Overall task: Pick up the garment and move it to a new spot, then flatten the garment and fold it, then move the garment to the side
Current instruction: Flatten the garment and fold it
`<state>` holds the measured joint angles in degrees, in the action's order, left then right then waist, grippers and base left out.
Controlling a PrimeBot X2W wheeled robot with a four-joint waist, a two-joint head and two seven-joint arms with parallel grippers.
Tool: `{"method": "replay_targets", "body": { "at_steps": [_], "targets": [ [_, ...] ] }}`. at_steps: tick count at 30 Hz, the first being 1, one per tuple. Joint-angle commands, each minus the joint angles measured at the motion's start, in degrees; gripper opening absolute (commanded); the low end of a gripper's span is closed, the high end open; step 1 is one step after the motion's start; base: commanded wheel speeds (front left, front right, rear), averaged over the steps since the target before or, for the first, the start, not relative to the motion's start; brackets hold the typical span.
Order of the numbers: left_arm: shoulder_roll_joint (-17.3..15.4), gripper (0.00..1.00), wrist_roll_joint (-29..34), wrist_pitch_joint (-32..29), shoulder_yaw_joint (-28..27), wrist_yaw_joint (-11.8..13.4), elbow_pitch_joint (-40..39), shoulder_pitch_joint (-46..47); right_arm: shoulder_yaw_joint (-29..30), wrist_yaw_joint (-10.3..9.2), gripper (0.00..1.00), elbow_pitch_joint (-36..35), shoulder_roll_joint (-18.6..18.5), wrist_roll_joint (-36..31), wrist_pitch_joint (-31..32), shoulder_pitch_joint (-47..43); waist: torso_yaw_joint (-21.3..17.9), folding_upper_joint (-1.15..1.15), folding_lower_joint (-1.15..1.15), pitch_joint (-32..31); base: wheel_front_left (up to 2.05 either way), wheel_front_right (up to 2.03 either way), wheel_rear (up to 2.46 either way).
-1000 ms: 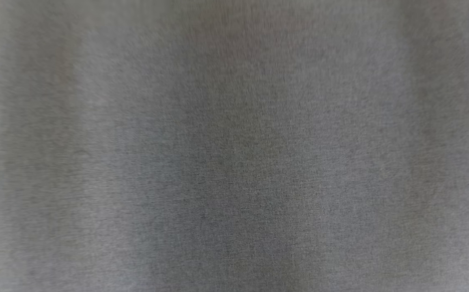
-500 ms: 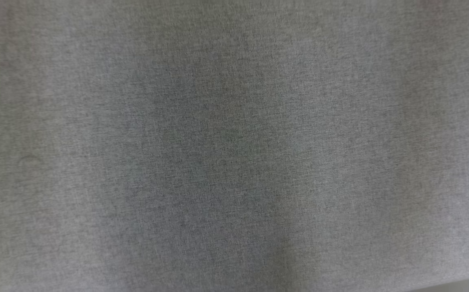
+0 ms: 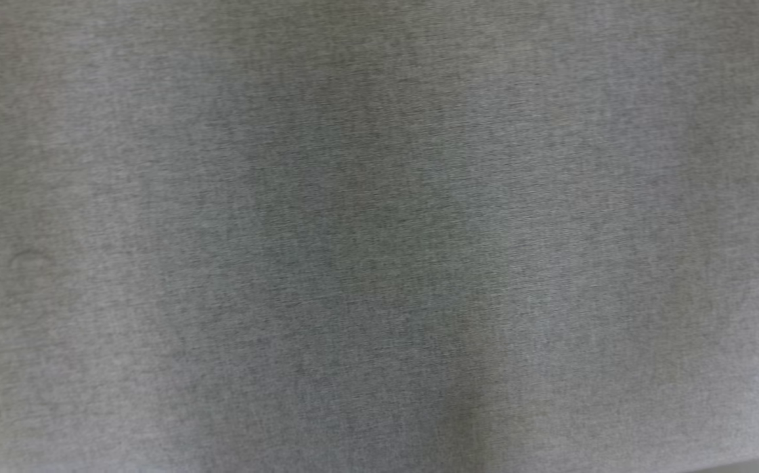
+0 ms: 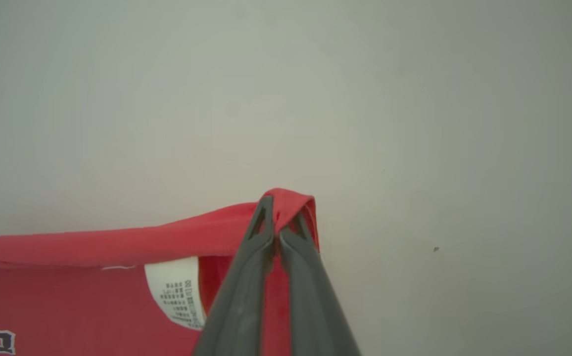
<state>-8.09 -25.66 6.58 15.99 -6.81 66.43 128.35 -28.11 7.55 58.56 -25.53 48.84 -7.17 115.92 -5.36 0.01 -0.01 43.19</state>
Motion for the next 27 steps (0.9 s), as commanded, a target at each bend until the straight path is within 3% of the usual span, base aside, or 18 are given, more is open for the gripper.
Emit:
{"method": "replay_targets", "body": {
  "at_steps": [1,5,10,12,18,21,27],
  "targets": [
    [0.15,0.0,-0.87,0.61,0.19,-0.19,0.27,-1.33,-0.42,-0.15,0.0,-0.26,-0.65,0.56,-0.25,-1.15,0.52,-0.01,0.01,0.09,0.0,0.0,0.0],
    [0.63,0.0,-3.26,1.72,-0.07,-0.59,0.62,-5.08,-1.63,-0.15,0.0,-2.09,-1.76,3.04,-0.7,-4.43,1.28,-0.01,0.01,-0.56,0.0,0.0,0.0],
    [1.58,0.0,-7.29,4.4,2.29,-0.61,-4.79,-13.91,-3.99,-0.15,0.0,-7.49,-4.32,6.8,-1.66,-12.03,1.94,-0.01,0.01,-2.44,0.0,0.0,0.0],
    [-0.13,0.0,-12.11,6.02,1.54,-0.56,-10.08,-21.05,-5.0,-0.15,0.0,-11.89,-5.32,9.82,-2.74,-19.0,2.08,-0.01,0.01,-4.39,0.0,0.0,0.0],
    [-3.64,0.0,-14.91,7.8,3.03,-0.58,-21.74,-40.04,-5.79,-0.15,0.0,-20.01,-6.82,15.58,-5.29,-35.78,1.82,-0.01,0.01,-9.7,0.0,0.0,0.0],
    [-4.79,0.0,-15.43,8.21,2.17,0.95,-28.51,-51.98,-5.7,-0.15,0.0,-23.27,-7.04,17.86,-6.37,-44.45,1.75,-0.01,0.01,-12.36,0.0,0.0,0.0],
    [-4.06,0.0,-17.4,8.57,0.18,5.4,-43.7,-76.45,-4.2,-0.15,0.0,-29.32,-8.92,20.36,-7.66,-62.33,3.06,-0.01,0.01,-17.89,0.0,0.0,0.0]
  ]
}}
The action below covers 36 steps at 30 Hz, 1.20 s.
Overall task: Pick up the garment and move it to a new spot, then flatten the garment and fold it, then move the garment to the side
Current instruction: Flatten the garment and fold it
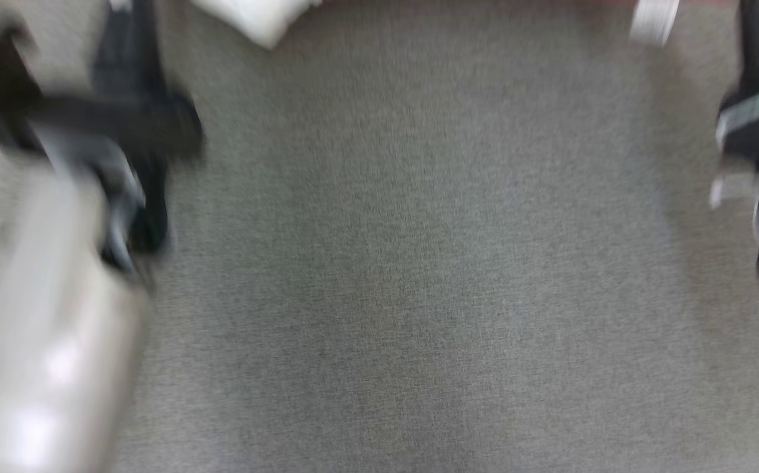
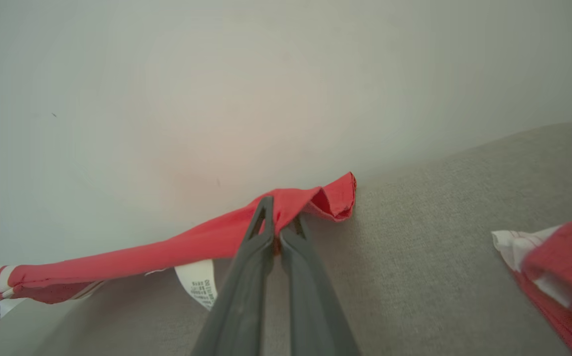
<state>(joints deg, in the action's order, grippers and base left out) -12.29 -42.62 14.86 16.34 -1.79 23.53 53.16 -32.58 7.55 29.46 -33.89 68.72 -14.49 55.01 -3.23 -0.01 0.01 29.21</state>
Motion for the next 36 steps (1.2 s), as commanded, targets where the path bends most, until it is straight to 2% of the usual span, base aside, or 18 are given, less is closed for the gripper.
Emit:
{"method": "replay_targets", "body": {
  "at_steps": [1,5,8,9,14,21,28,36],
  "targets": [
    [0.45,0.0,-0.86,0.32,-0.66,1.23,-3.52,-5.17,1.11,-0.15,0.0,-1.16,-0.76,0.91,-0.44,-4.31,1.14,0.01,-0.01,-4.64,0.0,0.0,0.0],
    [1.48,0.0,-1.66,0.37,-1.29,4.28,-12.7,-19.89,2.88,-0.15,0.0,-4.47,-1.11,1.66,-0.72,-16.25,1.88,0.01,-0.01,-7.49,0.0,0.0,0.0],
    [1.86,0.0,-1.9,0.4,-1.11,5.52,-17.68,-29.52,4.97,-0.15,0.0,-6.23,-0.91,2.01,-0.75,-23.65,1.89,0.01,-0.01,-9.27,0.0,0.0,0.0],
    [1.86,0.0,-1.9,0.4,-1.11,5.52,-17.68,-29.52,4.97,-0.15,0.0,-6.23,-0.91,2.01,-0.75,-23.65,1.89,0.01,-0.01,-9.27,0.0,0.0,0.0],
    [1.97,0.0,-2.13,0.37,-0.03,6.62,-22.47,-42.8,7.15,-0.15,0.0,-8.32,-0.05,1.17,-0.71,-34.1,1.66,0.01,-0.01,-13.05,0.0,0.0,0.0],
    [2.94,0.0,-3.11,0.39,-1.14,8.76,-27.4,-56.85,8.3,-0.16,0.0,-8.67,0.88,-1.48,0.83,-43.81,1.93,0.01,-0.01,-18.12,0.0,0.0,0.0],
    [3.32,0.0,-3.63,-0.08,1.11,8.35,-28.19,-64.55,12.31,-0.16,0.0,-9.56,1.94,-3.29,3.51,-54.12,3.66,0.01,-0.01,-22.45,0.0,0.0,0.0],
    [3.7,0.0,-2.62,-0.2,2.59,7.4,-28.29,-63.17,18.8,-0.15,0.0,-14.51,5.91,-6.36,8.73,-57.85,2.04,0.01,-0.01,-21.48,0.0,0.0,0.0]
  ]
}}
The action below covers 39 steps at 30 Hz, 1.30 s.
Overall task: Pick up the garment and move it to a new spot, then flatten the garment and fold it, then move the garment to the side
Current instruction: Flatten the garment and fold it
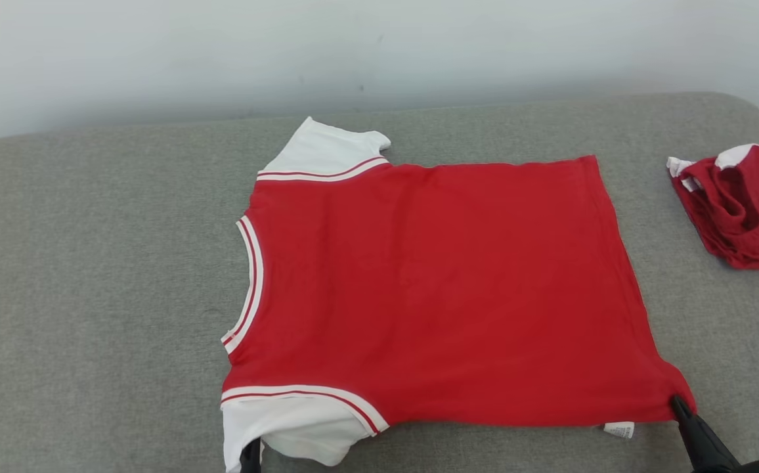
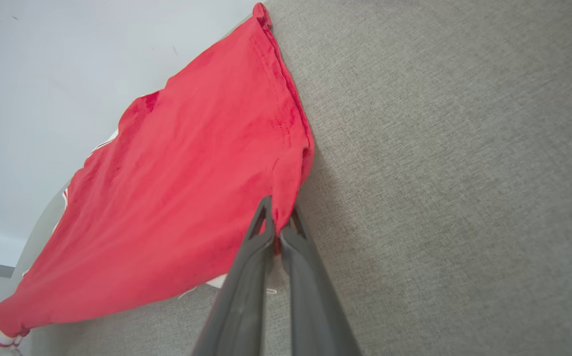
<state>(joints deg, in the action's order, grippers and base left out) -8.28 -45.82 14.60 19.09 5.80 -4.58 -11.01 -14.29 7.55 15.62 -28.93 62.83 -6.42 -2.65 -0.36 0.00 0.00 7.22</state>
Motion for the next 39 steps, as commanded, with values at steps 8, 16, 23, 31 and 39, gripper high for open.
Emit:
{"method": "replay_targets", "body": {
  "at_steps": [8,16,23,31,39],
  "targets": [
    [-2.72,0.0,2.03,-2.64,0.02,-1.08,-0.72,6.99,4.82,-0.16,0.0,-4.88,6.39,-4.33,8.0,2.12,-3.08,0.0,0.0,1.4,0.0,0.0,0.0],
    [-3.88,0.0,0.37,-5.66,-1.63,-2.25,3.51,16.39,8.45,-0.16,0.0,-2.59,11.82,-5.09,14.03,9.73,-4.99,0.0,0.0,3.67,0.0,0.0,0.0],
    [-4.7,0.0,-1.28,-7.43,-3.35,-4.25,11.75,25.95,10.76,-0.15,0.0,3.76,14.56,-5.95,16.9,18.56,-5.74,0.0,0.0,5.9,0.0,0.0,0.0],
    [-5.2,0.79,0.36,-6.29,-3.23,-6.19,22.51,34.41,9.51,-0.16,1.0,9.55,15.96,-7.91,14.74,26.18,-6.21,0.0,0.0,7.47,0.0,0.0,0.0],
    [-4.84,1.0,2.74,-1.65,-2.92,-7.54,28.97,34.86,4.13,-0.16,1.0,10.75,11.77,-10.48,8.91,25.16,-5.73,0.0,0.0,6.59,0.0,0.0,0.0]
  ]
}}
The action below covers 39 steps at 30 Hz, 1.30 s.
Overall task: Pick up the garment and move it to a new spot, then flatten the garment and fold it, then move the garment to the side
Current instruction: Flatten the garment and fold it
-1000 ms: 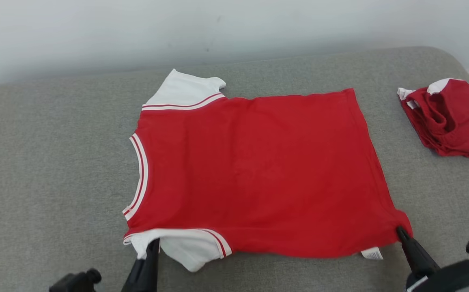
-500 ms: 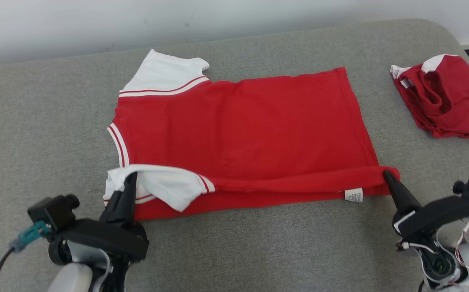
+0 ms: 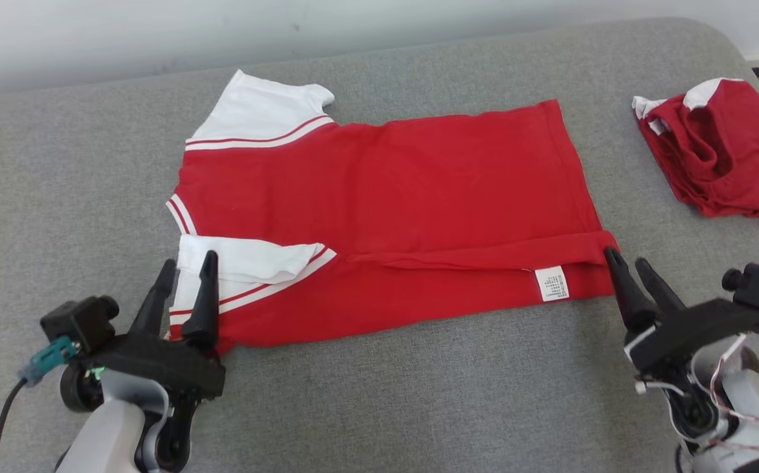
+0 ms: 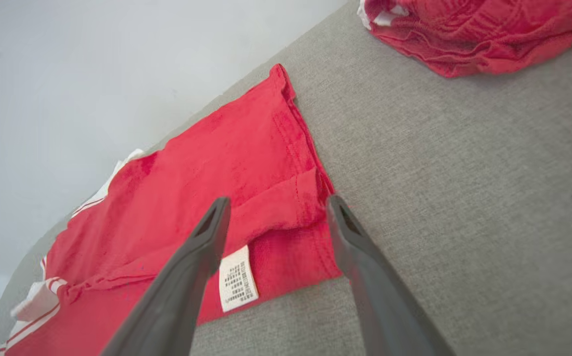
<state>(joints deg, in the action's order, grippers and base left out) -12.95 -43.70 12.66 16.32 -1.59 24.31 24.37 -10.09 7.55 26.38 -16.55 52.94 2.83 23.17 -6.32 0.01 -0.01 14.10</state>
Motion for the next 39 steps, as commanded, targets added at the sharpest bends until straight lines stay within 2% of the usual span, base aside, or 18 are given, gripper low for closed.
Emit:
{"method": "replay_targets", "body": {
  "at_steps": [1,8,16,19,26,27,28,29,30,33,39],
  "targets": [
    [-0.16,1.0,0.6,0.68,-0.22,-0.26,0.38,-1.24,-1.16,-0.16,1.0,-0.27,-1.54,-1.48,-1.33,-1.02,0.36,-0.01,0.01,-0.51,0.0,0.0,0.0],
    [-0.8,1.0,4.09,1.62,1.99,0.67,0.91,-6.75,-6.61,-0.16,1.0,1.79,-6.42,-6.29,-6.54,-2.55,1.14,-0.01,0.01,-1.4,0.0,0.0,0.0],
    [-2.53,1.0,8.01,1.27,4.47,3.67,1.95,-8.03,-10.3,-0.16,1.0,7.15,-6.27,-7.29,-8.95,0.57,1.6,-0.01,0.01,-0.45,0.0,0.0,0.0],
    [-2.03,1.0,7.69,1.07,4.15,4.62,2.26,-8.05,-11.41,-0.16,1.0,9.77,-5.78,-7.15,-9.76,2.13,1.77,-0.01,0.01,0.09,0.0,0.0,0.0],
    [-0.91,1.0,6.33,-0.25,4.77,3.66,3.29,-7.7,-13.54,-0.16,1.0,15.57,-4.91,-6.9,-11.34,4.79,2.54,-0.01,0.01,0.89,0.0,0.0,0.0],
    [-0.56,0.99,5.88,-0.39,4.82,3.51,3.58,-7.51,-13.9,-0.16,0.84,16.47,-4.68,-6.57,-11.45,5.1,2.65,-0.01,0.01,0.9,0.0,0.0,0.0],
    [-0.38,0.7,6.06,-0.5,4.87,3.45,3.96,-7.33,-14.26,-0.16,0.39,17.27,-4.44,-6.44,-11.68,5.43,2.72,-0.01,0.01,0.84,0.0,0.0,0.0],
    [-0.37,0.18,6.17,-0.67,5.16,3.18,4.34,-7.14,-14.72,-0.16,0.0,17.94,-4.16,-6.08,-11.9,5.72,2.74,-0.01,0.01,0.72,0.0,0.0,0.0],
    [-0.26,0.0,6.26,-0.54,5.38,3.04,4.43,-7.05,-15.14,-0.16,0.0,18.53,-3.94,-5.82,-12.2,5.88,2.81,-0.01,0.01,0.47,0.0,0.0,0.0],
    [-0.06,0.0,5.89,0.15,5.17,2.64,4.32,-7.39,-16.18,-0.16,0.0,19.79,-3.85,-4.66,-13.38,6.01,3.22,-0.01,0.01,-0.79,0.0,0.0,0.0],
    [-0.69,0.0,5.02,1.42,3.54,3.46,2.33,-10.94,-18.64,-0.16,0.0,20.35,-4.28,-2.28,-14.78,3.7,3.95,-0.01,0.01,-5.31,0.0,0.0,0.0]
  ]
}}
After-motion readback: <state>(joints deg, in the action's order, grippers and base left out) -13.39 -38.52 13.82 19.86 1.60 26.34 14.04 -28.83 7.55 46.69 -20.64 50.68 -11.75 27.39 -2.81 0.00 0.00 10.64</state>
